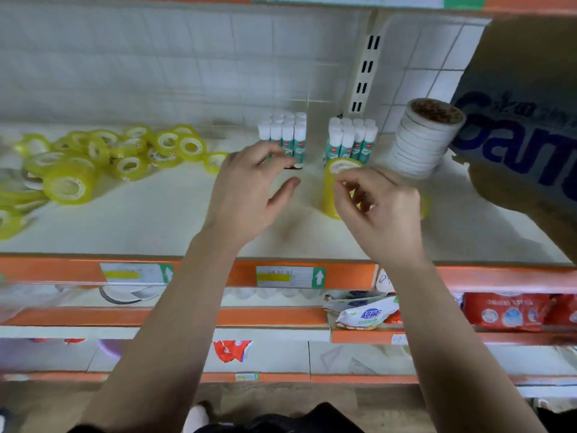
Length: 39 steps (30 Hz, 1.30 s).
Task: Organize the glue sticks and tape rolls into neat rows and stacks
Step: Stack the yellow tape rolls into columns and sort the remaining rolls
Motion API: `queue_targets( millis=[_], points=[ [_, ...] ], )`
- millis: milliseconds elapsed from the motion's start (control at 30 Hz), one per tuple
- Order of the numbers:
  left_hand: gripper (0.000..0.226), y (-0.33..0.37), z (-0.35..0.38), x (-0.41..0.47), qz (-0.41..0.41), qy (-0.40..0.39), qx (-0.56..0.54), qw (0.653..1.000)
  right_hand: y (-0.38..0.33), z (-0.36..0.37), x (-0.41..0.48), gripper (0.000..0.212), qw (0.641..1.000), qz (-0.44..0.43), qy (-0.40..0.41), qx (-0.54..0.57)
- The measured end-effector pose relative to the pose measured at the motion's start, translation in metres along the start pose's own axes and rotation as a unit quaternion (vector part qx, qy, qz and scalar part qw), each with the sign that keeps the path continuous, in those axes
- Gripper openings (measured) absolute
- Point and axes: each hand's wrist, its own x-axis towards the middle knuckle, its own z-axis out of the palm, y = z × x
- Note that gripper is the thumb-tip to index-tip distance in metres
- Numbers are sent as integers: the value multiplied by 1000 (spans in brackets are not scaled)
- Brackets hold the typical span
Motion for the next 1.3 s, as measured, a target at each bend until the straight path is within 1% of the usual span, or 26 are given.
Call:
queue_targets(
  millis=[200,300,433,600,700,800,900,1033,1200,1300],
  points=[
    [32,-72,-63,-57,-83,2,76,994,-57,82,21,18,995,-52,-64,60],
    [37,-115,-100,-86,-120,-3,103,987,-89,130,24,18,990,-67,-94,77],
    [41,-168,-149,-122,-155,1,149,977,-132,192,25,19,986,-64,-133,80],
    [37,-226,-192,-162,-170,5,145,975,-183,259,19,19,980,-45,-167,96],
    [35,-253,-210,-181,-177,3,144,974,-206,290,12,19,980,-34,-169,96],
    [34,-270,-219,-193,-186,0,139,973,-218,310,9,18,987,-2,-143,72],
    [34,-278,-222,-197,-175,-6,122,977,-217,321,11,18,992,9,-125,18],
    [33,-283,-220,-199,-159,0,110,981,-215,327,16,20,991,35,-127,-19],
    [32,-283,-216,-197,-152,4,112,982,-217,334,22,25,983,66,-168,-39],
    [32,-282,-216,-197,-152,6,108,983,-220,340,23,27,980,78,-171,-57]
  ],
)
